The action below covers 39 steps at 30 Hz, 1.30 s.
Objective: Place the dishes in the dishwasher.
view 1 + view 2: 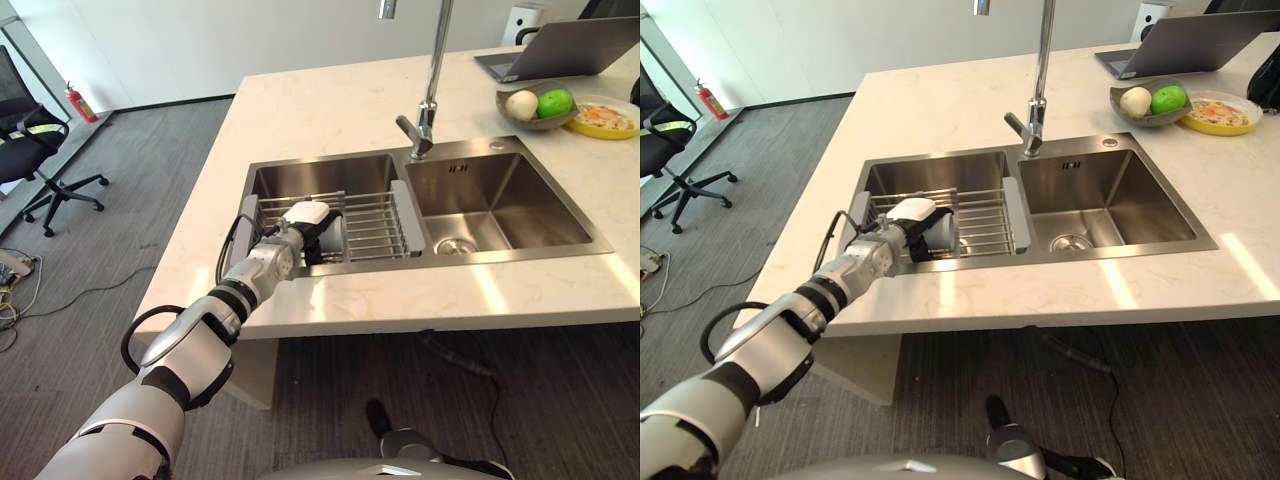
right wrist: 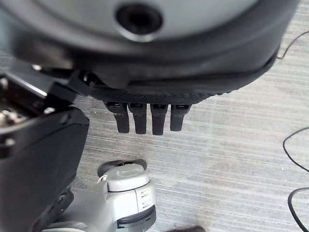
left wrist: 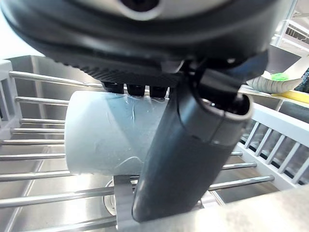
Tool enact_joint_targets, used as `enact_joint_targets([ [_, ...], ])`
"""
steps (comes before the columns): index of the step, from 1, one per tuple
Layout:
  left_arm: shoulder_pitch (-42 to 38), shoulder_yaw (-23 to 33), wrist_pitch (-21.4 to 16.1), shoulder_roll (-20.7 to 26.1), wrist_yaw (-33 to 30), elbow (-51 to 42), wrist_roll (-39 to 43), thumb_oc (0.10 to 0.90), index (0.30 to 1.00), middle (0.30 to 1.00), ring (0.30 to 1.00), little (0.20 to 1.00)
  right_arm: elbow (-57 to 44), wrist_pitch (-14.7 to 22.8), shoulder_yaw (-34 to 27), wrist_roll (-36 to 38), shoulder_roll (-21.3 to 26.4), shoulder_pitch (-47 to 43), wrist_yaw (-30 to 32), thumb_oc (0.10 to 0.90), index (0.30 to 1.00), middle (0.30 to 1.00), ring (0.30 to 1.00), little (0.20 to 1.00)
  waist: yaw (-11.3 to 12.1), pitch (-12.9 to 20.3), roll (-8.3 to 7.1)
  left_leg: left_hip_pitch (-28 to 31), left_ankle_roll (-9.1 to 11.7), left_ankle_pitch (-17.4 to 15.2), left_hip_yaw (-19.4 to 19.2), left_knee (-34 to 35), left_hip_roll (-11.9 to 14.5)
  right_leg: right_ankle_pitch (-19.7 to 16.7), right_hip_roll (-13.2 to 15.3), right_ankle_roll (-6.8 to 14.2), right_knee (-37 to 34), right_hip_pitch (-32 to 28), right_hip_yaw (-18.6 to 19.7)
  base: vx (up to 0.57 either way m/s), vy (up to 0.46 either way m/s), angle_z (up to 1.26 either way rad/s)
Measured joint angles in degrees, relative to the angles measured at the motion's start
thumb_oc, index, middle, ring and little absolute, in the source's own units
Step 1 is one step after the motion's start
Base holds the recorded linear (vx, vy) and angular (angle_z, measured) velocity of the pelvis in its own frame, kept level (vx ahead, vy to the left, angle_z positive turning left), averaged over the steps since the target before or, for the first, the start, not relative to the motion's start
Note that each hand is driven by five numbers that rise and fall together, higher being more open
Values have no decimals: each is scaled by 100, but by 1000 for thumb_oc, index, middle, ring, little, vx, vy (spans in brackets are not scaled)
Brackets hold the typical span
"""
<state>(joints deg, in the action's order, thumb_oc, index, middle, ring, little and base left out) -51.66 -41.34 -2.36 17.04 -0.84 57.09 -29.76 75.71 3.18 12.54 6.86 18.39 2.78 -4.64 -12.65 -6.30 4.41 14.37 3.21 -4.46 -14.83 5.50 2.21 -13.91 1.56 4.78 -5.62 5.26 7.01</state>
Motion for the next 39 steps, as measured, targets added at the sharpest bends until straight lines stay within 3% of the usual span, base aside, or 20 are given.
enact_joint_targets([
  [7, -13, 63, 146, 81, -121, 19, -18, 400, 300, 300, 300, 300, 9, -14, 113, 0, 0, -28, -15, 800, 900, 900, 900, 900, 19, -30, -47, 31, -27, -21, -59, 2, -5, 0, -4, 0, 1, 8, -9, -8, -5, -7],
  [12, 560, 254, -38, 809, -358, -1313, 6, 400, 300, 300, 300, 300, -22, 11, 108, 2, -9, -27, -10, 800, 900, 900, 900, 900, 89, -100, -161, -3, -2, 3, -51, 0, 6, -1, -10, 1, 1, 37, -25, 2, -2, 1],
  [15, 841, 609, -130, 821, -614, -1530, 157, 400, 300, 300, 300, 300, -22, 8, 105, 1, -10, 23, 7, 800, 900, 900, 900, 900, 172, -94, -240, 6, 32, 27, -41, -11, 17, -2, -17, 2, 2, 36, -29, 10, -8, 4],
  [21, 1667, 1938, -121, 932, -1348, -2726, 1209, 400, 300, 300, 300, 300, -178, 67, 87, -2, -96, 28, 147, 800, 900, 900, 900, 900, 284, -129, -423, 72, 38, 19, -11, -31, 19, -87, -33, 1, 2, -16, -24, 15, -8, 1],
  [24, 2389, 3121, -198, 800, -1705, -4160, 1909, 400, 300, 300, 300, 300, -381, 122, 56, -3, -213, 55, 219, 800, 900, 900, 900, 900, 285, -131, -517, 85, 48, 11, -57, -33, 43, -67, -50, -27, 2, -14, 4, 9, -26, -7],
  [26, 2452, 3505, -310, 807, -1962, -4698, 2272, 400, 300, 300, 300, 300, -396, 123, -15, -4, -297, 74, 231, 800, 900, 900, 900, 900, 316, -135, -582, 92, 52, 13, -49, -31, 38, -66, -53, -27, 1, -20, 4, 18, 6, 0],
  [31, 2727, 4195, -525, 973, -2437, -5385, 2526, 400, 300, 300, 300, 300, -544, 172, -15, -11, -309, 212, 240, 800, 900, 900, 900, 900, 292, -121, -567, 144, 41, 5, -178, -4, -2, -65, -50, -23, -15, -37, 155, -3, 8, -10],
  [36, 4197, 4444, -860, 1060, -2527, -5758, 2451, 400, 300, 300, 300, 300, -451, 205, -246, -22, -238, 433, 236, 800, 900, 900, 900, 900, 168, 8, -327, 175, 26, -52, -311, 0, 39, -96, -139, 39, -2, -29, 228, 5, 0, -13],
  [39, 4554, 4447, -808, 1055, -2504, -5444, 2435, 400, 300, 300, 300, 300, -385, 220, -250, -58, -225, 446, 240, 800, 900, 900, 900, 900, 147, 1, -364, 237, 51, -38, -349, -1, 35, -93, -187, 26, -6, -39, 323, 2, -12, -15],
])
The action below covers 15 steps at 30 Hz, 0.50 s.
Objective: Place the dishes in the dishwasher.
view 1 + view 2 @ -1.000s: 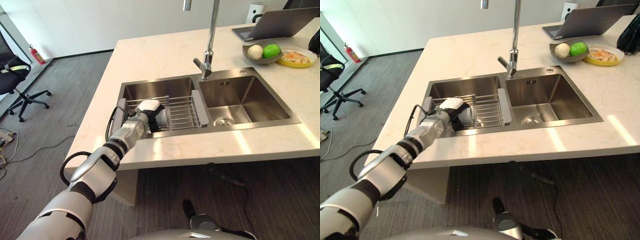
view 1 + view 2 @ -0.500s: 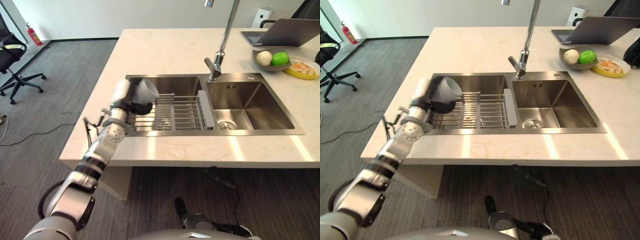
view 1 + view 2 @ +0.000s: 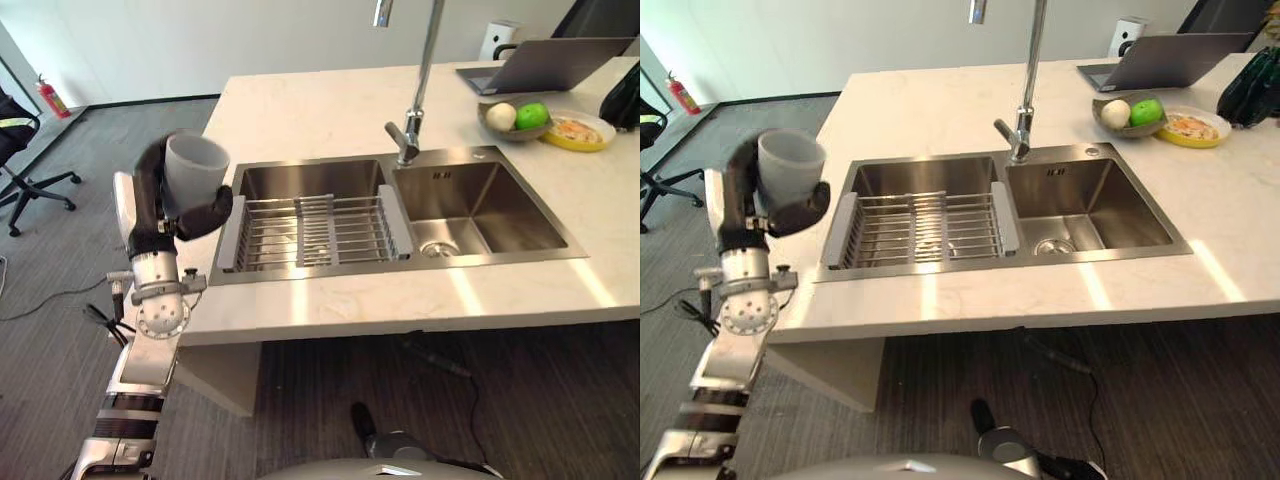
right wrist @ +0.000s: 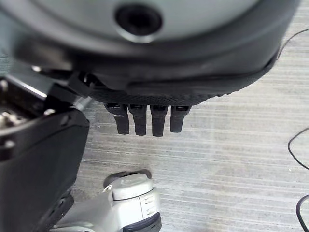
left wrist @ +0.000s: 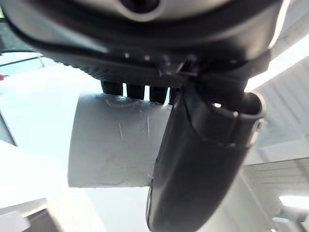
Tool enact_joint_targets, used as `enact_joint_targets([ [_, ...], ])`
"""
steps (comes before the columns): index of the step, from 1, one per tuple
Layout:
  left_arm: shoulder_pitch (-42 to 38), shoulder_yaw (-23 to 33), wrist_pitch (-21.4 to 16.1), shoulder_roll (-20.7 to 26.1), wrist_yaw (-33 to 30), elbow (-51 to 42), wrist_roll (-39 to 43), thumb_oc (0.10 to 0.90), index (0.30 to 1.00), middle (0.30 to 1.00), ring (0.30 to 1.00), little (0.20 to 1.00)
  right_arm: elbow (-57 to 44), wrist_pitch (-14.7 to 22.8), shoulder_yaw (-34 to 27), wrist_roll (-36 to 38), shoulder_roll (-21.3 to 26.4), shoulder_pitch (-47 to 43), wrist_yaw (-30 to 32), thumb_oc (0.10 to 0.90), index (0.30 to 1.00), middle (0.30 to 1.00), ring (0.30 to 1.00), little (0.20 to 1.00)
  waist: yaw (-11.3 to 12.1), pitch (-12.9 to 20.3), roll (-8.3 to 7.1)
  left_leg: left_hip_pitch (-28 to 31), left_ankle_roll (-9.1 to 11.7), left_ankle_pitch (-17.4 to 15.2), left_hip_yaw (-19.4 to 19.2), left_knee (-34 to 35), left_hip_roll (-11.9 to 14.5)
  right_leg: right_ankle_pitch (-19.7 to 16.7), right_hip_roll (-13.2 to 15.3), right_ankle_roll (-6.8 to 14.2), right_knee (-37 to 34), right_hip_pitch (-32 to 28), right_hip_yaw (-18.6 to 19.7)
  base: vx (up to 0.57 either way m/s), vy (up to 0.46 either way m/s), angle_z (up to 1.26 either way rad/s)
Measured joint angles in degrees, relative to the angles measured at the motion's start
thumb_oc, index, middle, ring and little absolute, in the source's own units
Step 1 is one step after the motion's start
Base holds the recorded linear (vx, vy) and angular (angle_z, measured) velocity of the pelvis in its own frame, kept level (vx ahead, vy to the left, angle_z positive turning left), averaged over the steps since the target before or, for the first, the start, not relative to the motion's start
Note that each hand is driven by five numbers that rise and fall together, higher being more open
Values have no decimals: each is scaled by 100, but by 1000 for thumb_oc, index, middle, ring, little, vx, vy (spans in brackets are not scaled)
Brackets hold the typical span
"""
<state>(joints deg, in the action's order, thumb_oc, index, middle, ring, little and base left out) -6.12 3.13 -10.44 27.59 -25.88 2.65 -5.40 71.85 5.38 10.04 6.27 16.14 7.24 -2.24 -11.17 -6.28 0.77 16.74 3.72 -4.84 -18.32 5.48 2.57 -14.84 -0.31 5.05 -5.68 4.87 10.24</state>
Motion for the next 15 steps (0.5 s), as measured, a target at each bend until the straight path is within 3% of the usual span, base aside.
enact_joint_targets([
  [3, 117, 16, 127, -5, -1, 156, -16, 400, 300, 300, 300, 300, 11, 40, -12, -1, -17, 21, 21, 800, 900, 900, 900, 900, -13, -29, -111, -18, 8, 6, -91, 4, -13, 17, 3, -3, -19, 20, 82, 9, -8, -15],
  [4, 127, 28, 160, -16, -5, 156, -28, 400, 300, 300, 300, 300, 83, 35, -21, -14, -41, -27, 32, 800, 900, 900, 900, 900, 22, -50, -56, -103, -69, -13, -203, 8, 90, 113, -70, 163, 103, 143, 86, -5, -4, -29],
  [5, 134, 61, 176, -64, -21, 156, -68, 400, 300, 300, 300, 300, 152, 23, -49, -102, -47, -28, 11, 800, 900, 900, 900, 900, 47, -10, 8, -174, -53, 0, -325, 8, 202, 195, -194, 214, 640, 400, 42, -6, -4, -22],
  [6, 134, 61, 176, -64, -21, 156, -68, 400, 300, 300, 300, 300, 152, 23, -49, -102, -47, -28, 11, 800, 900, 900, 900, 900, 47, -10, 8, -174, -53, 0, -325, 8, 202, 195, -194, 214, 640, 400, 42, -14, 3, -14],
  [7, 126, 63, 179, -95, -103, 155, -89, 400, 300, 300, 300, 300, 191, 6, -87, -178, -48, 36, -4, 800, 900, 900, 900, 900, 23, 42, -44, -183, 7, 20, -305, 2, 213, 713, -234, 232, 1175, 521, 78, -13, 5, -8],
  [8, 137, 50, 218, -105, -115, 177, -90, 400, 300, 300, 300, 300, 176, 9, -125, -176, -10, 87, 34, 800, 900, 900, 900, 900, -26, 47, -66, -112, 71, 73, -274, -28, 182, 566, -268, -197, 1000, 415, 128, -13, 7, -18],
  [11, 132, 58, 223, -107, -102, 194, -102, 400, 300, 300, 300, 300, 136, 29, -162, -173, 61, 26, 88, 800, 900, 900, 900, 900, -93, 31, -32, -32, 86, 76, -272, -25, 200, 187, -267, -240, 307, 65, 273, -3, 7, -28],
  [15, 127, 58, 214, -109, -96, 211, -149, 400, 300, 300, 300, 300, 82, 38, -156, -172, 42, -12, 93, 800, 900, 900, 900, 900, -183, 26, -23, -1, 118, 5, -311, 8, 233, 140, -230, -191, 0, -109, 274, -9, 8, -10],
])
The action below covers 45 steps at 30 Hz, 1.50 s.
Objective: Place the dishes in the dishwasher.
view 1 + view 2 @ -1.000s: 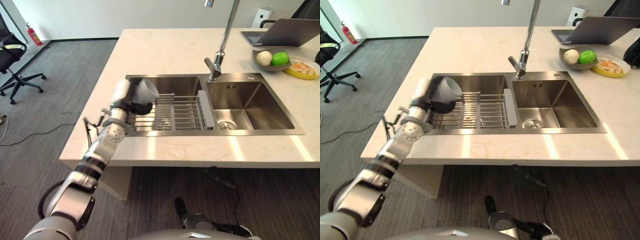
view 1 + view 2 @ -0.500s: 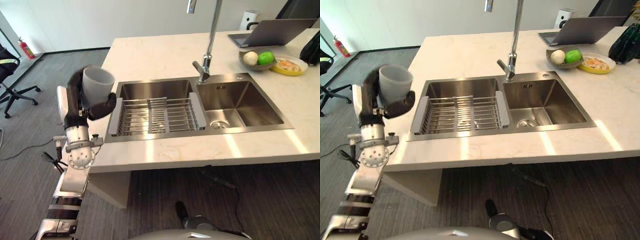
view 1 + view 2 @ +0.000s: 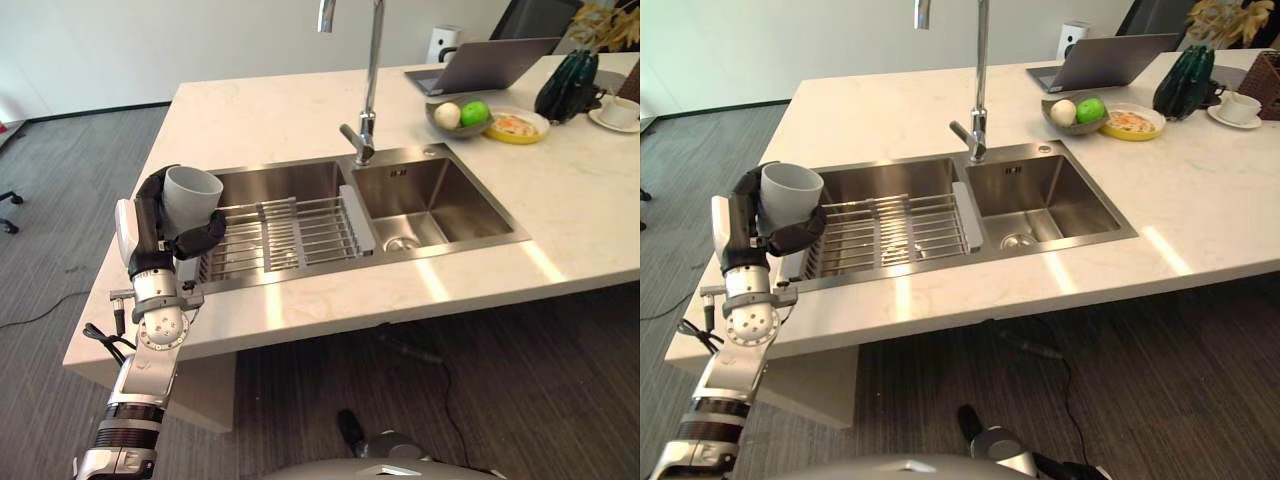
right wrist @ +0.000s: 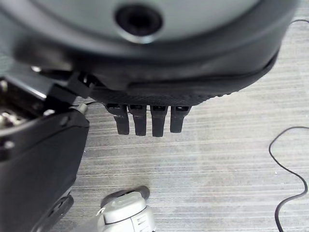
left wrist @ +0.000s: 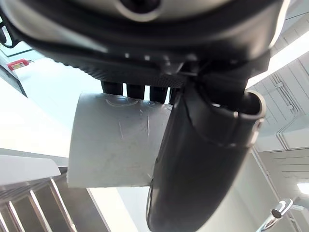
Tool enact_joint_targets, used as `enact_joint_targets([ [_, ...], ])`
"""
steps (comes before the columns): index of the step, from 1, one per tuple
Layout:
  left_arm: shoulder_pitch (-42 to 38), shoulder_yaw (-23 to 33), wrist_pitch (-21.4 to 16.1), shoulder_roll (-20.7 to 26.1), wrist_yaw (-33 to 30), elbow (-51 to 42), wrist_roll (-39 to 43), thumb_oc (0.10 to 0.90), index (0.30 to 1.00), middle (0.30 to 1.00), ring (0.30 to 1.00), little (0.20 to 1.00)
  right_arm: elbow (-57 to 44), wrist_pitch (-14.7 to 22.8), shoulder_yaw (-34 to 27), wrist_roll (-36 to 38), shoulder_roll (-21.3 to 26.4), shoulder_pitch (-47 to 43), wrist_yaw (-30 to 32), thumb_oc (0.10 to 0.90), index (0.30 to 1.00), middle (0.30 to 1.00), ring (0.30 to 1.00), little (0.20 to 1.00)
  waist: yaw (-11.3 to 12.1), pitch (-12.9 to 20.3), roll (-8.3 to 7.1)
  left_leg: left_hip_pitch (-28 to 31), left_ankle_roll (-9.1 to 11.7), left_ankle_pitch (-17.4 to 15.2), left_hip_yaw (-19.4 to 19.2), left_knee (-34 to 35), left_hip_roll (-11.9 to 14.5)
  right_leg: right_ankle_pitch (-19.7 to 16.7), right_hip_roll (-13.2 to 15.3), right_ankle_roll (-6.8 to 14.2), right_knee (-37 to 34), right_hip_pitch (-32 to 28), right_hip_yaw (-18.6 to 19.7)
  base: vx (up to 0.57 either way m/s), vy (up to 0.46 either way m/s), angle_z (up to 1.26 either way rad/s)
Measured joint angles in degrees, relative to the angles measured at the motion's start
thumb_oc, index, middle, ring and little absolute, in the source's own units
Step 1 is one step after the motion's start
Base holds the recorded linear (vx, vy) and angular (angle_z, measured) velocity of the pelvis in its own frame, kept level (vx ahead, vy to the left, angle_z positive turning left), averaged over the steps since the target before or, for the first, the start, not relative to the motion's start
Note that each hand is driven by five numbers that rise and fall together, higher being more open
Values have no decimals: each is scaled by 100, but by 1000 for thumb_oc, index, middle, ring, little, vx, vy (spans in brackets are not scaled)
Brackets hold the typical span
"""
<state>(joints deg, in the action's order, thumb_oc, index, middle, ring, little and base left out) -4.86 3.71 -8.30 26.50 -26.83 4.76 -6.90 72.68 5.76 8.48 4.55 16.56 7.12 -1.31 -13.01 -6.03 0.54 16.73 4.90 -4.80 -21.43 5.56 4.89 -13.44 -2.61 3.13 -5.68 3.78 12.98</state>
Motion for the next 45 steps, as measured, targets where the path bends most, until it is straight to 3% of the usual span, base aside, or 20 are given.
enact_joint_targets([
  [3, 5, 1, 0, -16, 4, -1, 1, 400, 300, 300, 300, 300, 3, -9, -1, 2, -8, -20, -9, 800, 900, 900, 900, 900, 29, -7, 59, -98, -54, 6, -15, 3, 22, -16, 8, 214, 178, 166, -33, 0, 2, 3],
  [5, 11, -3, 0, -77, -19, 10, 3, 400, 300, 300, 300, 300, 1, -11, 0, 1, -5, 8, -12, 800, 900, 900, 900, 900, 33, -3, 31, -119, -21, 21, 18, 2, -14, 107, -15, 117, 524, 359, -81, 3, 4, 9],
  [9, 19, -23, 0, -133, 70, 46, 1, 400, 300, 300, 300, 300, -111, 43, 8, 2, -4, -18, 12, 800, 900, 900, 900, 900, 37, -13, 14, -141, 36, 90, 134, 0, -6, 53, -14, 124, 10, 111, -33, 0, 0, 0],
  [19, 19, -14, 0, -136, 96, 122, 1, 400, 300, 300, 300, 300, -54, 62, 9, 0, -15, 58, 14, 800, 900, 900, 900, 900, 33, 48, -86, -134, -69, 36, 126, 1, -119, 24, 142, 184, -4, 97, -23, 0, 0, 0],
  [34, 20, -15, 0, -137, 99, 159, 1, 400, 300, 300, 300, 300, -57, 64, 52, 0, -18, 39, 13, 800, 900, 900, 900, 900, 38, 70, -56, -109, -134, -3, 131, 2, -141, -57, 171, 233, 7, 66, -17, 0, 0, 0],
  [45, 34, -17, 0, -137, 108, 162, 1, 400, 300, 300, 300, 300, -73, 66, 53, 0, -13, 51, 24, 800, 900, 900, 900, 900, 28, 104, -48, -99, -68, 37, 133, 0, -165, -71, 170, 218, -2, 72, 14, -1, -1, 0],
])
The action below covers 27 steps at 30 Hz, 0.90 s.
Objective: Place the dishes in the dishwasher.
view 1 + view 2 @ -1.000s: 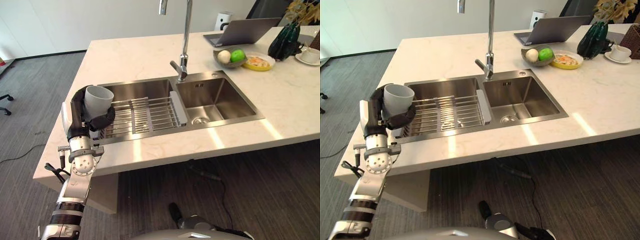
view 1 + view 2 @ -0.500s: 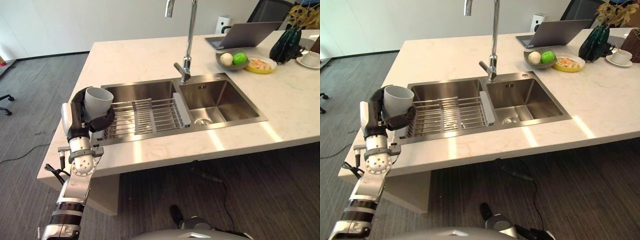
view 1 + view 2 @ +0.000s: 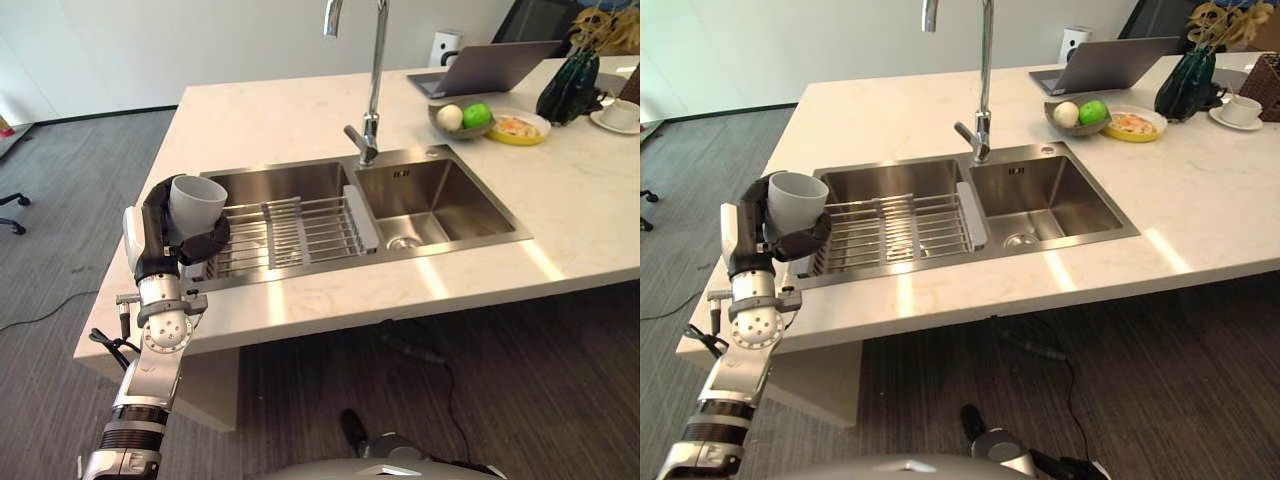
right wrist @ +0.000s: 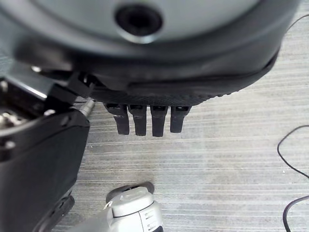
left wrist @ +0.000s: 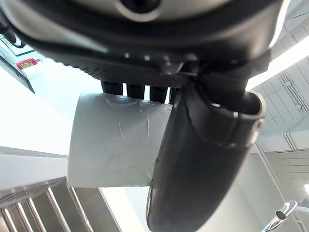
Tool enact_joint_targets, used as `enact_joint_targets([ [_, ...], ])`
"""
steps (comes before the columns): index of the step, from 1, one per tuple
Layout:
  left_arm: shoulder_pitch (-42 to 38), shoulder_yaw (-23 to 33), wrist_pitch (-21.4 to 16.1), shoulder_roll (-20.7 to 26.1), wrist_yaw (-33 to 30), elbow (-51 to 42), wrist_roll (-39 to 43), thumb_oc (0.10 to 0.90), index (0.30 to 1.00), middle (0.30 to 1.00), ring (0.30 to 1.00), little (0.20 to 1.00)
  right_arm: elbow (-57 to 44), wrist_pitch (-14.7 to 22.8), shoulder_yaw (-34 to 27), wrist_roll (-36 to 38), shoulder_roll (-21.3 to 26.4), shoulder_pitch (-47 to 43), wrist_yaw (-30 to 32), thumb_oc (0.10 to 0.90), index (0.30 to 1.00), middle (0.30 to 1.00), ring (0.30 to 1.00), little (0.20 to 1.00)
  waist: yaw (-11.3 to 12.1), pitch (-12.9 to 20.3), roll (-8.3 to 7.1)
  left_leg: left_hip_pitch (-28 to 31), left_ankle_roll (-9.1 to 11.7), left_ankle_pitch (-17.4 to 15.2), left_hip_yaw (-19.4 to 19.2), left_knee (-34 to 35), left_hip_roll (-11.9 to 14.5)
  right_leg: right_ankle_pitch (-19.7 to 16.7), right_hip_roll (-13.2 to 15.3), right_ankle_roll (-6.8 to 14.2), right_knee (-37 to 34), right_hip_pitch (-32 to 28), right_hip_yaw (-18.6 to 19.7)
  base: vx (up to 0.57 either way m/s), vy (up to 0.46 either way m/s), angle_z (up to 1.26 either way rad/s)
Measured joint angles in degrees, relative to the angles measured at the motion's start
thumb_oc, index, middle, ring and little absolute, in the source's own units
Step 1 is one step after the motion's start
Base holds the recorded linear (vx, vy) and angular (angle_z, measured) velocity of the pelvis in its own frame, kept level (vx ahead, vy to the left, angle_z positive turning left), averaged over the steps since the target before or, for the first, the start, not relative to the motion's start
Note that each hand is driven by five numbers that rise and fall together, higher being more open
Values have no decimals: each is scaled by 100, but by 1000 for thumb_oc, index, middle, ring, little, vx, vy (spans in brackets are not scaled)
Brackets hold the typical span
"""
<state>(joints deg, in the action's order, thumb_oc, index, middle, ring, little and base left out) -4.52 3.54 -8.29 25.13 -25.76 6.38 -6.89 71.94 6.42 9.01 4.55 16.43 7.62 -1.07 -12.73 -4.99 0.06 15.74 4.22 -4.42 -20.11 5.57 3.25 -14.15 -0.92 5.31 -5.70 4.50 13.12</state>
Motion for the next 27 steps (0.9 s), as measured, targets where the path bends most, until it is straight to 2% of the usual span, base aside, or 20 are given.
enact_joint_targets([
  [5, 0, 0, 0, 0, 0, 0, 0, 400, 300, 300, 300, 300, 13, -1, 0, 0, -2, 1, 0, 800, 900, 900, 900, 900, 5, 3, -11, -29, -63, -29, -8, 1, -11, 4, 23, 5, -11, 27, -8, 0, 0, 0],
  [27, 0, 0, 0, 0, 0, 0, 0, 400, 300, 300, 300, 300, 28, -3, 0, 0, -2, -1, 0, 800, 900, 900, 900, 900, 0, 5, -31, -30, -58, -19, -7, 0, -59, 3, 62, 6, -12, 32, -1, 0, 0, 0],
])
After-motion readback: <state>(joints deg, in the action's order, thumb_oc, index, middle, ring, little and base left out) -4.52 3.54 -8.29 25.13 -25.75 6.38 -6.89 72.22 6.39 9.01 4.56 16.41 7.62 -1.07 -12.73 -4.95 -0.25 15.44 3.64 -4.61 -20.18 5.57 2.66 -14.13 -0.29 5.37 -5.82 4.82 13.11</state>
